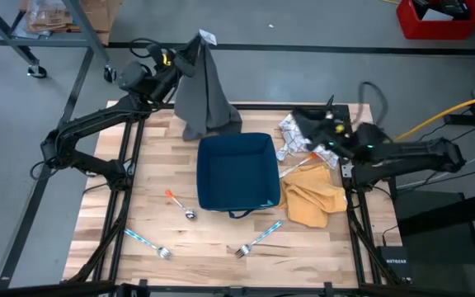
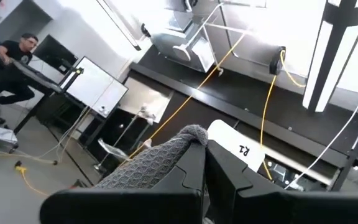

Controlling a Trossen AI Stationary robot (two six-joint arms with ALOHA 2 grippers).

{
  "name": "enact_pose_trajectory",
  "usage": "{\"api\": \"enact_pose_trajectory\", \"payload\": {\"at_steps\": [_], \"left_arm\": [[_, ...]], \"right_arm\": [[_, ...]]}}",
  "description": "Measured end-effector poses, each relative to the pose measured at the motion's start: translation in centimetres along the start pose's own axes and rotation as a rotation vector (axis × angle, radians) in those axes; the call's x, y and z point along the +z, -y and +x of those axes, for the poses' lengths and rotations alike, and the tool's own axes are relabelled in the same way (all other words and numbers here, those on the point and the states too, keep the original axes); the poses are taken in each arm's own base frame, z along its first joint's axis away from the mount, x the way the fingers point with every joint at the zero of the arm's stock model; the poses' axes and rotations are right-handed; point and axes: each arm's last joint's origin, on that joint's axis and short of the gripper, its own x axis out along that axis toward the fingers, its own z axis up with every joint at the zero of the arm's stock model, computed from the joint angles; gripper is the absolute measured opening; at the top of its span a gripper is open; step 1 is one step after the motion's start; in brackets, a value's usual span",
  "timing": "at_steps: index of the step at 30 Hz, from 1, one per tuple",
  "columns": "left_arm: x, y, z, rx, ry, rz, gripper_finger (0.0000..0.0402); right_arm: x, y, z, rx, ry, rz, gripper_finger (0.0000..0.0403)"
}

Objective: Fold towel
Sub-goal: Fold the gray towel

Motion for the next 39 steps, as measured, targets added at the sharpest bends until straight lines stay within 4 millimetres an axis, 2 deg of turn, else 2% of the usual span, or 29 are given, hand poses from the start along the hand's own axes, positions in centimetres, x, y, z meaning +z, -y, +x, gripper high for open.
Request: {"api": "enact_pose_trajectory", "payload": {"at_steps": [11,14,20,24,31,35,39], "left_arm": [[2.3,1.3,-0.4,-0.145,0.225,-0.073,0.0],[2.6,1.5,-0.5,-0.167,0.257,-0.091,0.0],[2.6,1.6,-0.5,-0.177,0.256,-0.136,0.0],[2.6,1.6,-0.5,-0.179,0.257,-0.144,0.0],[2.7,1.6,-0.5,-0.186,0.257,-0.189,0.0],[2.6,1.6,-0.5,-0.189,0.254,-0.215,0.0],[2.6,1.6,-0.5,-0.194,0.251,-0.25,0.0]], "right_arm": [[-5.2,-2.4,8.1,-0.064,-0.141,-0.05,0.0177],[-6.7,-2.4,10.3,-0.06,-0.171,0.01,0.0177],[-10.7,-1.1,13.9,-0.057,-0.27,0.067,0.0177],[-13.0,-0.6,15.4,-0.077,-0.307,0.121,0.0177],[-16.9,-0.1,16.8,-0.053,-0.418,0.24,0.0177],[-19.4,0.5,17.5,-0.065,-0.473,0.26,0.0177],[-20.8,0.9,18.1,-0.074,-0.487,0.256,0.0177]]}}
